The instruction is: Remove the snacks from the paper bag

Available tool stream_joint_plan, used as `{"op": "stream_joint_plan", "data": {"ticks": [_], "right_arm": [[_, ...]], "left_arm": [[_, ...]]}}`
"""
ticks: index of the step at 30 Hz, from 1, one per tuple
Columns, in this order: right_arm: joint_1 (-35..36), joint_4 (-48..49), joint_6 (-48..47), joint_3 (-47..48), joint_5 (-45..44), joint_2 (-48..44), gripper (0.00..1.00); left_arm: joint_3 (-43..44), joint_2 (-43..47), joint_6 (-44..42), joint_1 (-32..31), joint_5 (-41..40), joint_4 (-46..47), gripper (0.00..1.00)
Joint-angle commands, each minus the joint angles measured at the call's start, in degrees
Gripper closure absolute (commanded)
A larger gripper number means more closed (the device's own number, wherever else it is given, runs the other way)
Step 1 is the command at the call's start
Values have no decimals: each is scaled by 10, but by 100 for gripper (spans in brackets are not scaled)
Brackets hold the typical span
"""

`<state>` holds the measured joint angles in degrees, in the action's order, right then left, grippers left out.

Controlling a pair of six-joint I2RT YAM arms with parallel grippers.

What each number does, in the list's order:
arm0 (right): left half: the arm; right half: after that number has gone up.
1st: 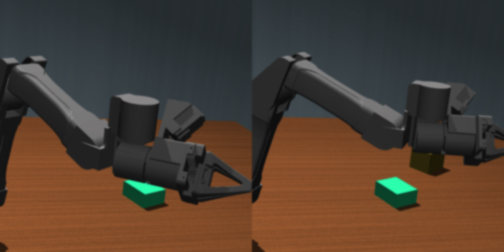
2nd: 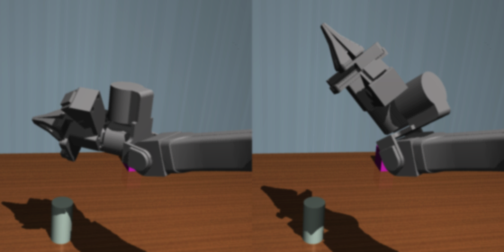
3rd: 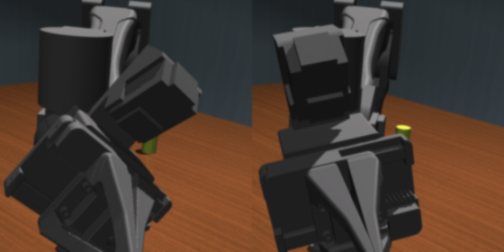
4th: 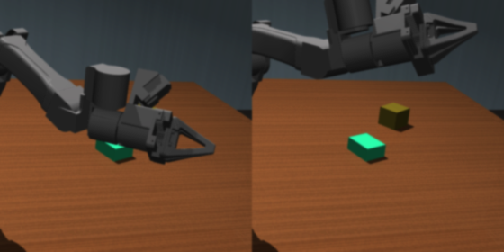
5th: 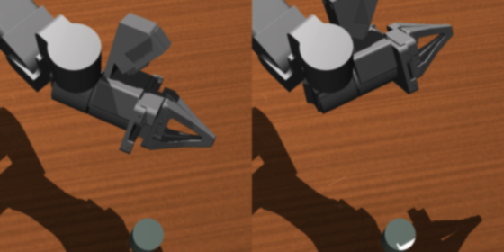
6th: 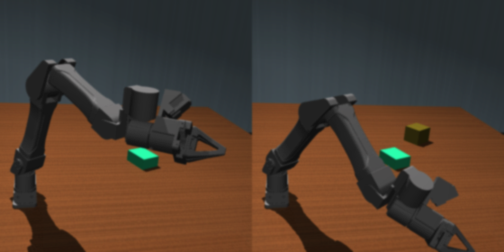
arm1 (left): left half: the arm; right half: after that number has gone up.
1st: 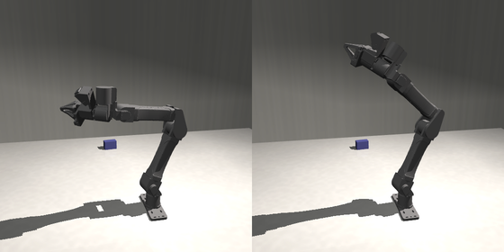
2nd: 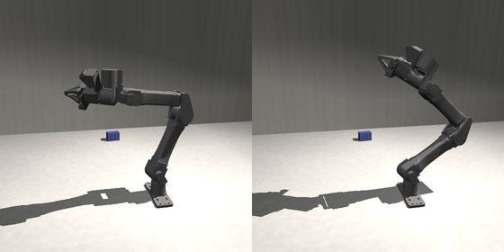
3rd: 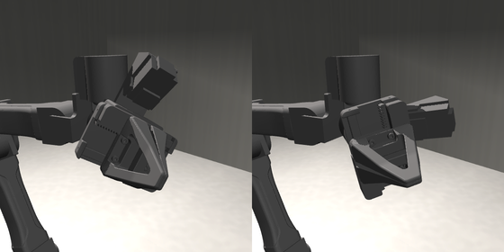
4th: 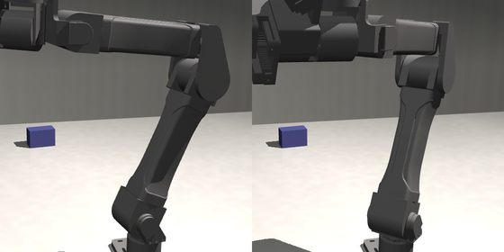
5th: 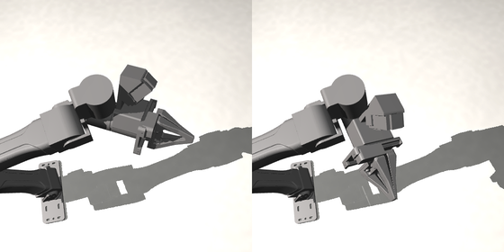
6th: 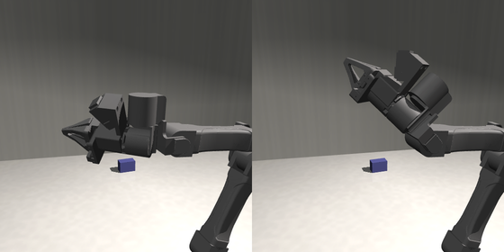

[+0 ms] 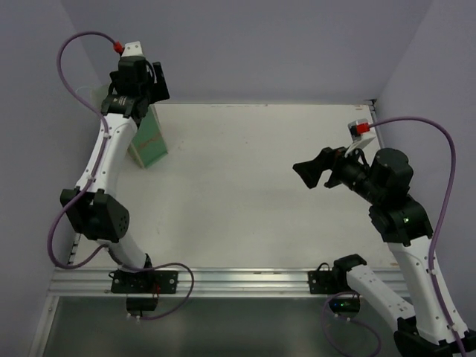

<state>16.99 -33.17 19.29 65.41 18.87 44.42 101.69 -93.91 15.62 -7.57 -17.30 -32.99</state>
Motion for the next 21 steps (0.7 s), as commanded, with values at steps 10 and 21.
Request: {"op": "stream_joint_plan", "data": {"ticks": [10, 21], "right_arm": [[2, -2, -5, -23, 9, -46, 1], [2, -1, -14, -32, -4, -52, 1]], "left_arm": [[225, -230, 5, 32, -17, -5, 56], [130, -186, 8, 15, 31, -39, 100]]}}
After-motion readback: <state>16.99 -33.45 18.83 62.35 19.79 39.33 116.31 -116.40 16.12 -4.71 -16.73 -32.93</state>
